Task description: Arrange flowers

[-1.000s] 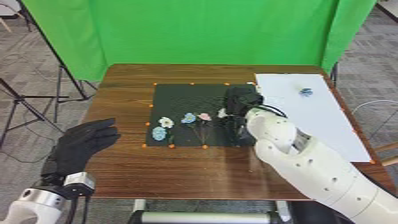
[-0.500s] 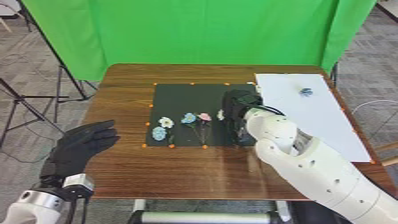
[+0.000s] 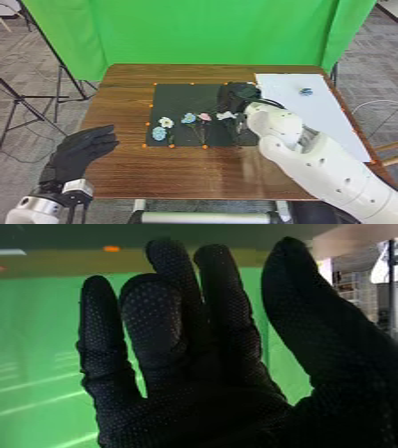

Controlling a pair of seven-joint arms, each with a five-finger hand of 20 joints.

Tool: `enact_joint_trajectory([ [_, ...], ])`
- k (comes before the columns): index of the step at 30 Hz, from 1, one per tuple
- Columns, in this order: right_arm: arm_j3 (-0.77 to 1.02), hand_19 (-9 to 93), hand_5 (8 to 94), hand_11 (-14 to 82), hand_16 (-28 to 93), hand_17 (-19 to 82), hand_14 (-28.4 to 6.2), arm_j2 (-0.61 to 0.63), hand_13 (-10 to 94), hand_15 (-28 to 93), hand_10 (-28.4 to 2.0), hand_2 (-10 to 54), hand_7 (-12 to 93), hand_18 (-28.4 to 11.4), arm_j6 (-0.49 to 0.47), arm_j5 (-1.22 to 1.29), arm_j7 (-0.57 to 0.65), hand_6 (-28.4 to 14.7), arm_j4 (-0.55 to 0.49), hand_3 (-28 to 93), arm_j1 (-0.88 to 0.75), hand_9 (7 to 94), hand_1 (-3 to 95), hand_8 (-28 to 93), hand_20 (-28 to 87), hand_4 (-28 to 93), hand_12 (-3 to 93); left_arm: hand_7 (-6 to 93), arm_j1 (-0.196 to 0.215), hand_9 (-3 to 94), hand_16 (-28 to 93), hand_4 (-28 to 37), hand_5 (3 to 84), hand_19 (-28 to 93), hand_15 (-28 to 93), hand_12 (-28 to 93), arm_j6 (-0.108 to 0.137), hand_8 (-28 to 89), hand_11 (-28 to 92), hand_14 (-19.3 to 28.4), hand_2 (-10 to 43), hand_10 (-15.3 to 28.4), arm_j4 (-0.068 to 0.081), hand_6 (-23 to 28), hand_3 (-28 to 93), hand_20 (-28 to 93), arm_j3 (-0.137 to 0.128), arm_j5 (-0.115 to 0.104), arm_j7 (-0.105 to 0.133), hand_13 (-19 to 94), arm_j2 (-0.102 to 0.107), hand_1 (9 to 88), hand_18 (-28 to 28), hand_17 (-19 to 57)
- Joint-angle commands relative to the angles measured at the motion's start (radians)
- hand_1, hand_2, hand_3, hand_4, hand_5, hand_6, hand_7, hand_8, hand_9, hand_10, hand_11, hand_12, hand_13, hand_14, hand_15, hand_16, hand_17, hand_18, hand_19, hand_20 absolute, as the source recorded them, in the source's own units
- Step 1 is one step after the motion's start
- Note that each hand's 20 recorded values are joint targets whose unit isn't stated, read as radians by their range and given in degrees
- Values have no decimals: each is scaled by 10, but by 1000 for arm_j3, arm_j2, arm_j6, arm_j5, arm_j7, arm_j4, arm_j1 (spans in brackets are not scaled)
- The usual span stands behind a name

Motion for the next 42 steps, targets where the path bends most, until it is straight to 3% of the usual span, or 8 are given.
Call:
enact_joint_trajectory([
  [1, 55, 795, 598, 248, 167, 246, -79, 152, 629, 779, -151, -63, 188, -196, 105, 30, -34, -23, 39, 880, 46, 603, 316, -134, 126, -272, 166, 193, 18, 410, -142, -160, 460, 585, 644, 109, 20, -103, 367, 284, 37, 227, -12, 132, 831, 109, 21, -10, 25, 284, -3, 273, 228, -88],
  [3, 96, 795, 594, 239, 165, 246, -78, 171, 628, 780, -152, -58, 186, -196, 132, 34, -66, -24, 74, 880, 27, 598, 311, -132, 128, -271, 166, 192, 22, 410, -143, -160, 460, 585, 644, 110, 23, -104, 367, 284, 36, 227, -14, 132, 832, 109, 24, -10, 31, 284, -6, 273, 228, -88],
  [11, 35, 811, 476, 157, 153, 253, -82, 158, 600, 791, -166, -24, 148, -195, 37, 139, 202, -50, 253, 879, 156, 490, 241, -118, 148, -273, 156, 192, 27, 411, -142, -161, 460, 585, 644, 109, 25, -103, 366, 284, 36, 228, -15, 132, 830, 109, 22, -12, 36, 285, -12, 273, 228, -88],
  [13, 65, 812, 463, 147, 149, 252, -84, 173, 594, 794, -170, -20, 143, -196, 60, 169, 190, -52, 263, 879, 130, 475, 233, -115, 151, -273, 157, 192, 30, 411, -142, -161, 460, 585, 644, 110, 28, -103, 366, 284, 36, 228, -17, 132, 830, 109, 24, -13, 41, 285, -16, 273, 228, -88],
  [14, 255, 813, 455, 141, 148, 252, -84, 185, 594, 795, -171, -17, 142, -196, -4, 108, 118, -53, 257, 878, 8, 467, 229, -114, 152, -273, 156, 192, 29, 410, -142, -161, 460, 585, 644, 110, 28, -103, 366, 284, 36, 228, -16, 132, 830, 109, 27, -14, 42, 285, -18, 273, 228, -88],
  [24, 210, 818, 430, 119, 135, 251, -85, 206, 595, 818, -174, -3, 136, -199, -7, 66, 166, -53, 289, 876, 19, 445, 214, -108, 160, -271, 160, 192, 20, 411, -142, -162, 460, 584, 643, 110, 25, -103, 366, 284, 35, 228, -14, 132, 829, 109, 43, -14, 61, 285, -10, 274, 228, -88],
  [29, 255, 817, 428, 114, 132, 251, -86, 189, 595, 823, -172, -3, 134, -198, -40, 43, 134, -53, 313, 876, -2, 438, 214, -109, 159, -270, 161, 193, 14, 411, -142, -160, 460, 585, 643, 110, 22, -103, 366, 284, 35, 228, -14, 132, 828, 110, 47, -9, 51, 285, -25, 274, 228, -88],
  [42, 242, 806, 404, 99, 131, 245, -91, 159, 591, 829, -171, -5, 126, -199, -56, 33, 141, -46, 360, 877, 30, 423, 214, -107, 151, -272, 159, 192, -19, 411, -142, -159, 460, 584, 643, 111, 1, -103, 366, 284, 35, 227, -2, 132, 829, 110, 62, 4, 30, 285, -28, 274, 227, -88],
])
